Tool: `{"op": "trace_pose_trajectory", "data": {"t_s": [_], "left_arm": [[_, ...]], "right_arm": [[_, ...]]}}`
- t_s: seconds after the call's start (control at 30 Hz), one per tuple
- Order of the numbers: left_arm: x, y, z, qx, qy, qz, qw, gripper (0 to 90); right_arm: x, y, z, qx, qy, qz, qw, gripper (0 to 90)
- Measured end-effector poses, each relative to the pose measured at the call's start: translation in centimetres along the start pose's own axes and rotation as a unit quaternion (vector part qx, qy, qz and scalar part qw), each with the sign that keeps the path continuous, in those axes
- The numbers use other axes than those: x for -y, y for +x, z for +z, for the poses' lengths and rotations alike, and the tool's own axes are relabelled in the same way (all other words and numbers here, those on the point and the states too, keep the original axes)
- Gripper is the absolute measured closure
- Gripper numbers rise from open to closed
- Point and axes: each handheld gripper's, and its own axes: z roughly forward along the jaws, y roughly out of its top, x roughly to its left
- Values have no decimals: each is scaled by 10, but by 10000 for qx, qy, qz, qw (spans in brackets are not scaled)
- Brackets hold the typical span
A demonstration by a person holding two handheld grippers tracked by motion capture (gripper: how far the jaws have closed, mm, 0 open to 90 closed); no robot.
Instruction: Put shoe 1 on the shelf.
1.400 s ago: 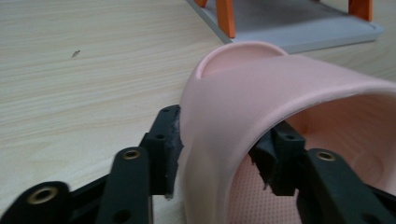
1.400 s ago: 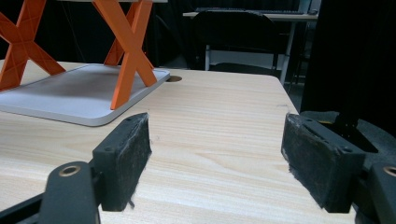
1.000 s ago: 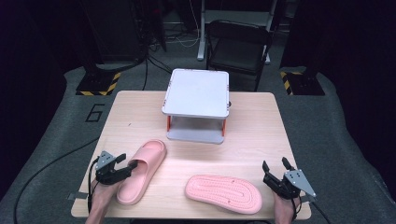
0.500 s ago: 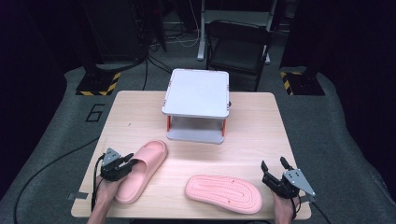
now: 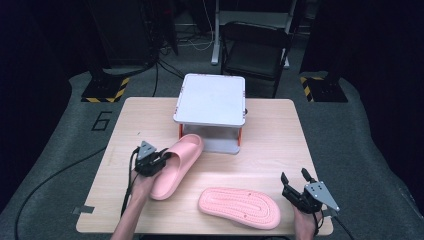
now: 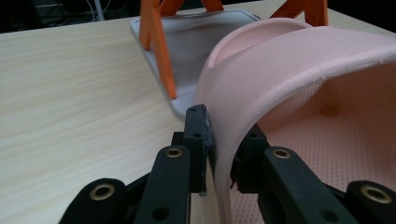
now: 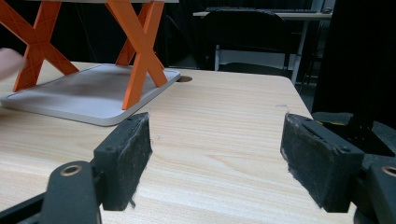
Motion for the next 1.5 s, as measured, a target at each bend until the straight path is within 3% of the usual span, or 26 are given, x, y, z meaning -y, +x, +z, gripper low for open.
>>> {"op": "trace_pose_trajectory", "data": {"t_s": [0.23,0.4,0.67,0.8,0.93,1.07,1.2,1.33,1.43,1.5], "left_arm": [[-26,-8,46,-381,-30,-279,9989,774],[-36,-9,66,-640,-2,-242,9977,775],[-33,-6,82,-871,-57,-367,9955,756],[-35,-6,86,-935,-34,-356,9950,689],[-34,-4,87,-829,-110,-512,9952,653],[-35,-7,84,-690,-176,-591,9957,532],[-35,-6,77,-529,-232,-580,9966,476],[-33,-1,60,-372,-276,-634,9969,376],[-24,-1,41,-152,-312,-491,9982,287],[-14,-3,26,128,-159,-369,9991,208]], "right_arm": [[0,-1,-2,13,-53,35,10000,240],[0,-3,-3,30,-19,82,10000,240],[0,-3,-4,20,-50,105,9999,240],[0,-4,-4,21,-47,105,9999,239],[0,-3,-4,14,-65,117,9999,239],[0,-4,-4,43,-40,79,10000,239],[-1,-3,-4,16,-55,115,9999,239],[0,-2,-3,-9,-30,58,10000,239],[0,0,-3,-34,-22,46,10000,239],[0,1,-2,-45,-1,27,10000,239]]}}
